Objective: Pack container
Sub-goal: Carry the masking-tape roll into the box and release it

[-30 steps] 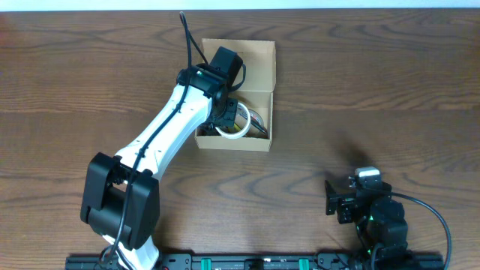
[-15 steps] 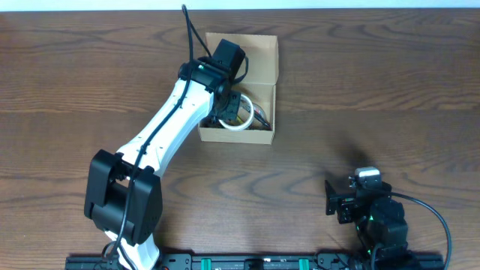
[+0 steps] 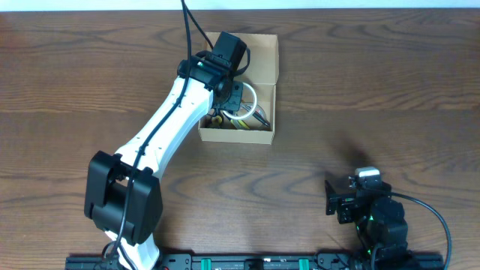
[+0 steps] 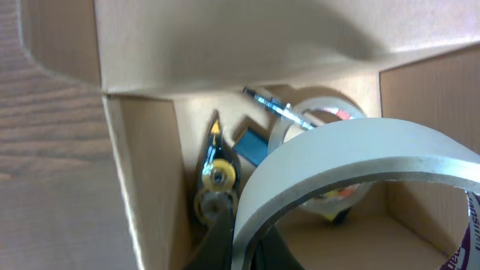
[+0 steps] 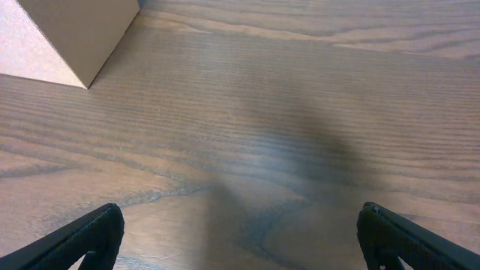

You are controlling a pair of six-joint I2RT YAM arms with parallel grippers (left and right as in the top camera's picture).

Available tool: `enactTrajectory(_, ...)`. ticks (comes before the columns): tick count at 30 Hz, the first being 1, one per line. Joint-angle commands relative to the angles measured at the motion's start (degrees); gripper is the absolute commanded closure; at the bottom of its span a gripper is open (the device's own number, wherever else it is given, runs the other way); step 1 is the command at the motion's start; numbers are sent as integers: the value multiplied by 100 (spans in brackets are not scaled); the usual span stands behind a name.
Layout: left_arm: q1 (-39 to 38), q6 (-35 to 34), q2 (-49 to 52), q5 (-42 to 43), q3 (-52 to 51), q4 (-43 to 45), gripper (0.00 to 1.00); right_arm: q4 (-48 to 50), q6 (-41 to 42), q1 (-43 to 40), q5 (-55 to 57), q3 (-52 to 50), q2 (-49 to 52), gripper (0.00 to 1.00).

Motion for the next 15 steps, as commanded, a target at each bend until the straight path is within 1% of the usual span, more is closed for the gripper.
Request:
enactTrajectory(1, 24, -4, 262, -138, 120, 87, 94, -7, -61, -57, 2, -11, -35, 1)
enactTrajectory(6, 22, -4, 529, -50, 120, 96, 94, -7, -61, -57, 2, -11, -35, 1)
enactTrajectory(13, 17, -4, 638, -50, 120, 94, 94, -7, -61, -57, 2, -11, -35, 1)
enactTrajectory(15, 17, -4, 638, -52, 120, 87, 90, -7, -61, -57, 2, -11, -35, 1)
